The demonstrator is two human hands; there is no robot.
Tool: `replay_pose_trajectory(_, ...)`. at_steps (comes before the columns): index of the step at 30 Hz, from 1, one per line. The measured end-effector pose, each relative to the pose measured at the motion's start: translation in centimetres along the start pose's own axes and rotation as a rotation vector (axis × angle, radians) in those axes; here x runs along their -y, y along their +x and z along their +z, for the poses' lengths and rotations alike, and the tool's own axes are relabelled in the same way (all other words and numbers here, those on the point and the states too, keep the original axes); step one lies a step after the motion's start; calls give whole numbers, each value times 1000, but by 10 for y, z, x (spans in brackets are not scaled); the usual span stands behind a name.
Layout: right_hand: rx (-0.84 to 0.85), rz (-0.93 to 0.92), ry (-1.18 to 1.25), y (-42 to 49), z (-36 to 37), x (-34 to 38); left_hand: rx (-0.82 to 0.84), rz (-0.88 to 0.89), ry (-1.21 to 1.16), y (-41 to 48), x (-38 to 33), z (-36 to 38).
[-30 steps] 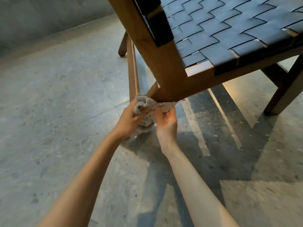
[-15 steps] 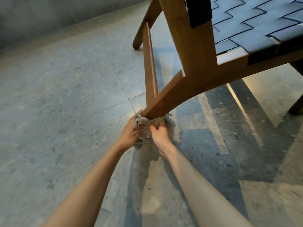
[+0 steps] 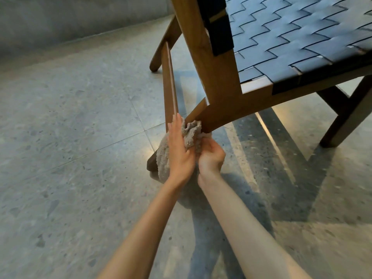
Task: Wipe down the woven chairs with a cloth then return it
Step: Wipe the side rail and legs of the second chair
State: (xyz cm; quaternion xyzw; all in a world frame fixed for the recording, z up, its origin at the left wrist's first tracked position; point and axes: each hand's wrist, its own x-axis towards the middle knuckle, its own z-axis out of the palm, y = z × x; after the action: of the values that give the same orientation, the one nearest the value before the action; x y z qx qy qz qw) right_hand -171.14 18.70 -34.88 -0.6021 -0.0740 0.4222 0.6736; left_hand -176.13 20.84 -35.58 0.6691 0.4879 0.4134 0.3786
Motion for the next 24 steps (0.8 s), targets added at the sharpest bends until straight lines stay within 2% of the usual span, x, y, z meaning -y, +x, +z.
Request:
replay_pose_trajectory(5, -202, -206, 16, -15, -28, 47, -14, 100, -86, -1, -46, 15)
replay_pose_trajectory(7, -187, -290, 13, -34, -44, 61, -52, 82, -181, -10, -59, 13)
replay_pose_trajectory(10, -143, -366, 42, -52, -61, 78, -89, 112, -145, -24, -74, 2)
replay_pose_trajectory(11, -122, -375, 26, -52, -65, 85, -65, 91, -178, -26, -80, 0)
replay_pose_trajectory(13, -11, -395, -78, -50, -74, 100, 18, -70, -370, -25, -95, 0)
replay_pose_trajectory(15, 182, -419, -292, -49, -83, 114, 100, -268, -533, -18, -108, 4)
replay_pose_trajectory(17, 283, -472, -564, -47, -89, 124, 174, -326, -596, -12, -116, 7)
replay_pose_trajectory(19, 253, -613, -718, -41, -90, 137, 200, -250, -542, -6, -121, 8)
replay_pose_trajectory(24, 133, -993, -918, -20, -82, 181, 76, 75, -268, 2, -129, 4)
